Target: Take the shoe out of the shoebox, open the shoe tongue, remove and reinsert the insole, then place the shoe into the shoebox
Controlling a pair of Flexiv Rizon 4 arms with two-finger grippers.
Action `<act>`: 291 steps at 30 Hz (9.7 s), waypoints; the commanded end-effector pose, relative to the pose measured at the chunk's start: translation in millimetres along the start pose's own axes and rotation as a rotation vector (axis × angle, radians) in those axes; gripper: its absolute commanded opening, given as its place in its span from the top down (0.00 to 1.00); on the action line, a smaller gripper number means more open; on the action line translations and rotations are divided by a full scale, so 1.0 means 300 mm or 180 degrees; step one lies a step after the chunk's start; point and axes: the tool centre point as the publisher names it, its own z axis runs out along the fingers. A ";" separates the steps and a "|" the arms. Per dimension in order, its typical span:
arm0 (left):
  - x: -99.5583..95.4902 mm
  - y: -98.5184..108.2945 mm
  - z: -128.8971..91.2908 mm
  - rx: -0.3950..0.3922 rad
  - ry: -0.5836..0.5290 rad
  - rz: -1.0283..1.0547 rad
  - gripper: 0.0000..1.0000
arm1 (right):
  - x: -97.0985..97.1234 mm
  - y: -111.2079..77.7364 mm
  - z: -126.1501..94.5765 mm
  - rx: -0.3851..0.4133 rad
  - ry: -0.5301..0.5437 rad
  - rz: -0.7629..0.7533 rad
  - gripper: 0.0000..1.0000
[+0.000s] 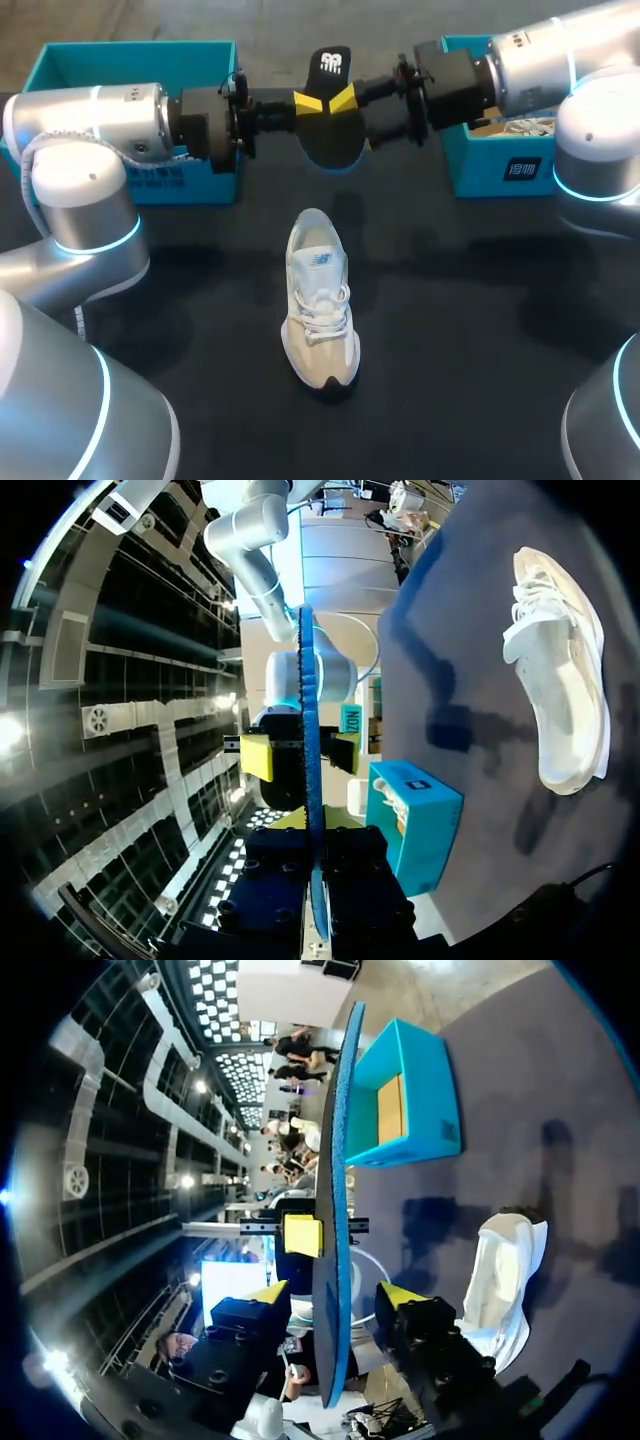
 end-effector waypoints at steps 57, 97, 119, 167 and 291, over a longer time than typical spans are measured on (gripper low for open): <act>0.198 -0.051 -0.266 0.1226 0.1034 0.0344 0.00 | 0.020 0.049 0.059 0.0491 0.0424 -0.2646 1.00; 0.313 -0.073 -0.389 0.1119 0.1874 -0.1795 0.00 | -0.142 0.193 0.161 0.0148 0.0491 -0.3380 1.00; 0.508 -0.157 -0.451 0.0184 0.2051 -0.2289 0.00 | -0.302 0.163 0.245 0.0249 0.0696 -0.3327 1.00; 0.651 -0.078 -0.470 -0.0558 0.2000 -0.2793 0.00 | -0.503 0.091 0.274 0.0330 0.0589 -0.3291 1.00; 0.674 -0.072 -0.422 -0.0448 0.2118 -0.2613 0.00 | -0.651 -0.072 0.327 0.0339 0.0297 -0.2605 1.00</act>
